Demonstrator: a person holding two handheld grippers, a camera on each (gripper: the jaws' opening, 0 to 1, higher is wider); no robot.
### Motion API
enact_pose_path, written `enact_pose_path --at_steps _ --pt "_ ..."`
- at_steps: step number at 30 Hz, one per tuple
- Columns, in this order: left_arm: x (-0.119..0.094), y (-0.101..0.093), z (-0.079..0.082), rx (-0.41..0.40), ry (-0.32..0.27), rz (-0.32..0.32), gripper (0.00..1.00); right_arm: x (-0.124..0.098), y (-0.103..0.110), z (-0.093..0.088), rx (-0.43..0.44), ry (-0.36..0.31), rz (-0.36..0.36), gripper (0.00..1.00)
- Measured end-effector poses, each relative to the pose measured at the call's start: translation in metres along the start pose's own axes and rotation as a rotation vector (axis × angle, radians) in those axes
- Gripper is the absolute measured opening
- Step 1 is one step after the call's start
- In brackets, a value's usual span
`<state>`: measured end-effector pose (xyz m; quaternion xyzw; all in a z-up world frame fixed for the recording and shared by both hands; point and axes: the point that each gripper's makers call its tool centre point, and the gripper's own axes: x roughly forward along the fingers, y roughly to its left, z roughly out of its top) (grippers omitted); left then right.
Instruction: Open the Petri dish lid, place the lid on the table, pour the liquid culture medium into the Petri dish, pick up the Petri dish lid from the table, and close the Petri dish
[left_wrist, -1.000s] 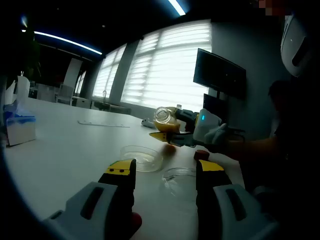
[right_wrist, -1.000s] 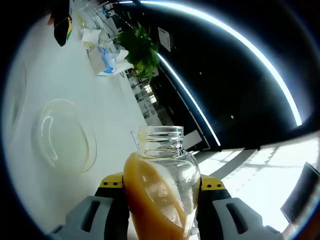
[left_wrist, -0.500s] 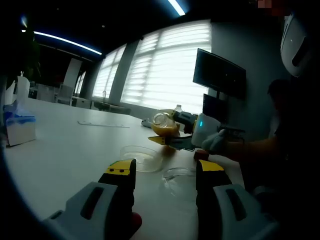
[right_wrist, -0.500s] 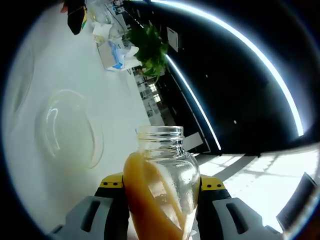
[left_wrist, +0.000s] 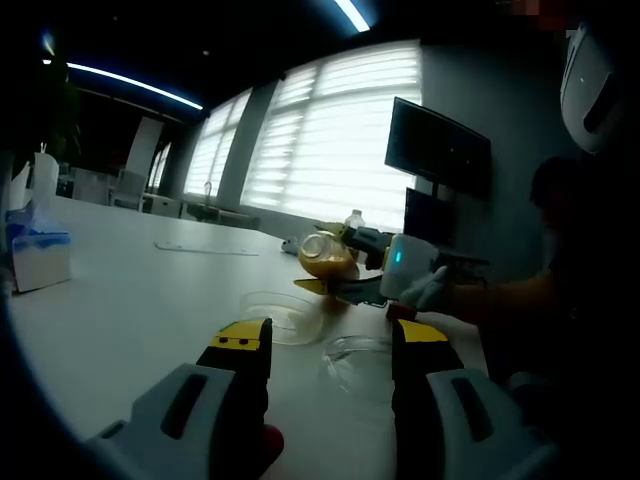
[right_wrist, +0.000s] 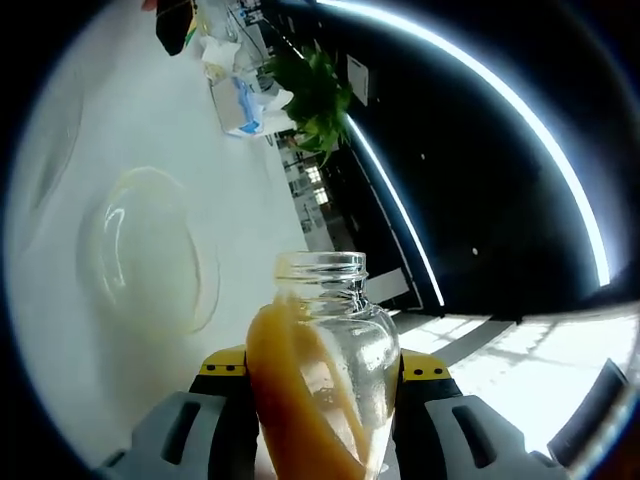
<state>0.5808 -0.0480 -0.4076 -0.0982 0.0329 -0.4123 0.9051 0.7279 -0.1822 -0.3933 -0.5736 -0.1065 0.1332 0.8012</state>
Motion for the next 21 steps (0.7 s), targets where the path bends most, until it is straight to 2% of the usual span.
enact_pose_path --at_steps 21 --pt "0.0 0.0 0.0 0.001 0.0 -0.001 0.4 0.0 0.011 0.002 -0.061 -0.008 0.029 0.48"
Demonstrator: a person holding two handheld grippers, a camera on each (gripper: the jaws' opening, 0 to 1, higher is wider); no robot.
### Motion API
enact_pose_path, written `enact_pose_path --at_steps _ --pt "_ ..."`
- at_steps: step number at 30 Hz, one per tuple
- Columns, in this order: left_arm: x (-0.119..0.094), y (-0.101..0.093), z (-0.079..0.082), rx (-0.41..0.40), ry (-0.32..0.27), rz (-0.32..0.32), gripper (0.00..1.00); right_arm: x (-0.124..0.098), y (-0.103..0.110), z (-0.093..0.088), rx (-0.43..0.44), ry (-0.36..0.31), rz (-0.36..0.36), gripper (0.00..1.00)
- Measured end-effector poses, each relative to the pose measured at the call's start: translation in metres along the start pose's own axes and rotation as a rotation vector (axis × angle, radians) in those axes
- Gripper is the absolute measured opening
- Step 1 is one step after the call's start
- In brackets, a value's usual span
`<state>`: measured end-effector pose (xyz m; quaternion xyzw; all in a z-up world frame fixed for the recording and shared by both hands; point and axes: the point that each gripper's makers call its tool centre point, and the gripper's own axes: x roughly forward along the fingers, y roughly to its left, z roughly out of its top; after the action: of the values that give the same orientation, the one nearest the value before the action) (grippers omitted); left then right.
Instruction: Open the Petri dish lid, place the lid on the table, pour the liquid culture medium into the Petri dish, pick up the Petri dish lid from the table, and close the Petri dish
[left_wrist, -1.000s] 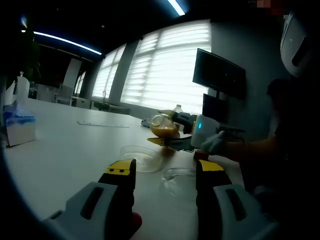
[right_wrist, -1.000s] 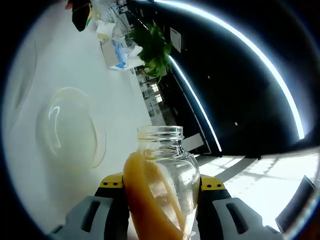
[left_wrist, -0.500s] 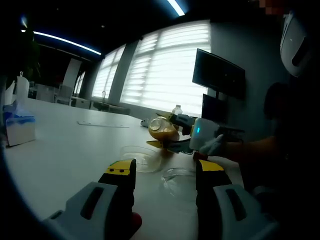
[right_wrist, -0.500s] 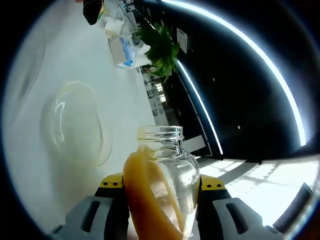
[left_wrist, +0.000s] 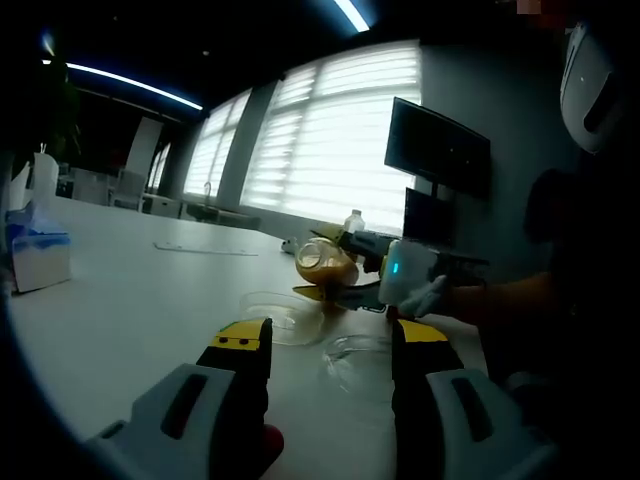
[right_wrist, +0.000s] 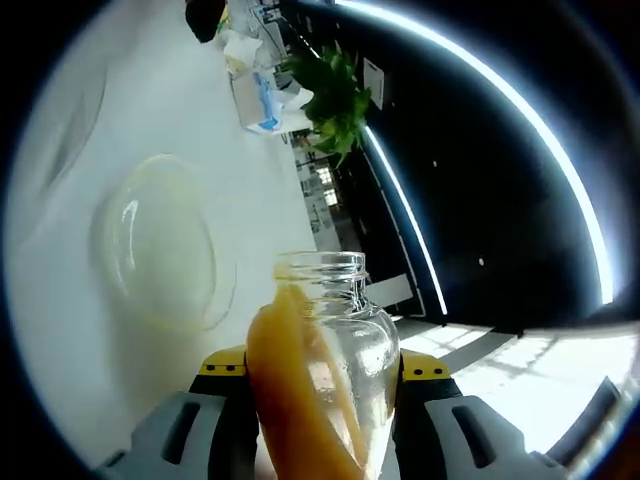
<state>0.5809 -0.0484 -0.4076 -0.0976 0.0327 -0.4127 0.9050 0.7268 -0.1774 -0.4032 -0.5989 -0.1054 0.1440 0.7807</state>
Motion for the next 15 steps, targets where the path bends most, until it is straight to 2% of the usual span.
enact_pose_path --at_steps 15 --pt "0.0 0.0003 0.0002 0.001 -0.001 0.0 0.4 0.0001 0.0066 0.0005 -0.042 0.001 0.019 0.48"
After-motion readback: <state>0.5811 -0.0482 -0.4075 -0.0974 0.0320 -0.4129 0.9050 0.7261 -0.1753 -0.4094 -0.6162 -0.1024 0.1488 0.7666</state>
